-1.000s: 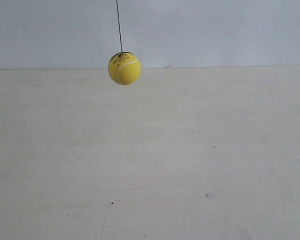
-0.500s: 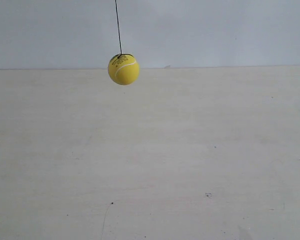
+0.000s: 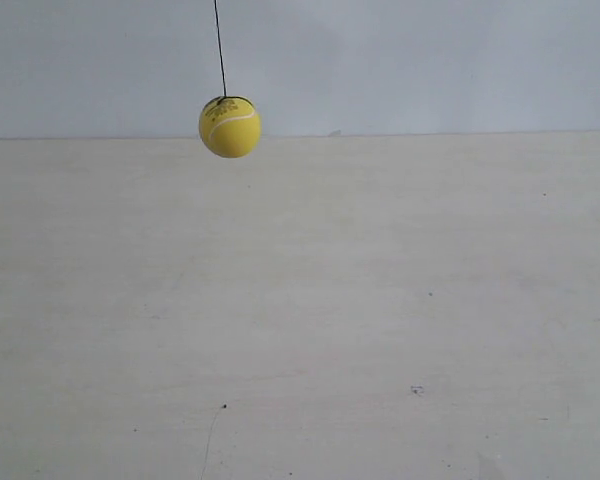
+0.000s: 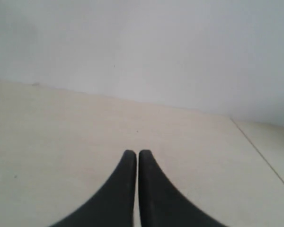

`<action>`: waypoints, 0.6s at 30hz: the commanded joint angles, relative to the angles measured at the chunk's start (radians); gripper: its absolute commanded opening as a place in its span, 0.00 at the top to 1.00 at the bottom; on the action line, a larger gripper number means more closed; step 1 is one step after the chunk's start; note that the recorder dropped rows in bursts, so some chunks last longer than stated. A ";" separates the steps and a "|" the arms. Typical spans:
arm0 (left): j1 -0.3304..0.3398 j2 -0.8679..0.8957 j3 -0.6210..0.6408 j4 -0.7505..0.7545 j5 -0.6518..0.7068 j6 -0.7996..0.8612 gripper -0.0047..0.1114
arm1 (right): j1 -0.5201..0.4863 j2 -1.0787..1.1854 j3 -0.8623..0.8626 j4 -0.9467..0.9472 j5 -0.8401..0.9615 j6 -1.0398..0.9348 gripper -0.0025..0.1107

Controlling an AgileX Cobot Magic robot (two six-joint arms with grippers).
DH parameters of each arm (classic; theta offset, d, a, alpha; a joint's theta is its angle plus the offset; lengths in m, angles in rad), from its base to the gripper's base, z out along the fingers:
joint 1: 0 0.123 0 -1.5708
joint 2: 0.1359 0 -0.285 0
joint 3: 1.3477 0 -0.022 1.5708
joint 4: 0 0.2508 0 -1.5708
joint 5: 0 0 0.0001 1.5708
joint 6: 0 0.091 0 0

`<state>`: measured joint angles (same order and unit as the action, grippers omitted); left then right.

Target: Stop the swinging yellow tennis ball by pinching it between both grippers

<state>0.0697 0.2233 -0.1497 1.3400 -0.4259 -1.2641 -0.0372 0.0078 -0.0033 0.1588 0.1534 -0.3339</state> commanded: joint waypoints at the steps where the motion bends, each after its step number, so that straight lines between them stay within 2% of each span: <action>1: 0.002 -0.008 0.004 -0.013 0.005 0.000 0.92 | -0.002 -0.008 0.003 0.028 0.115 -0.032 0.98; 8: 0.002 -0.008 0.004 -0.013 0.005 0.000 0.92 | -0.002 -0.008 0.003 0.028 0.171 0.057 0.98; 18: 0.002 -0.008 0.004 -0.013 0.005 0.000 0.92 | -0.002 -0.008 0.003 0.028 0.180 0.059 0.98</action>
<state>0.0697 0.2233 -0.1497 1.3400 -0.4259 -1.2641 -0.0372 0.0063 0.0006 0.1889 0.3328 -0.2773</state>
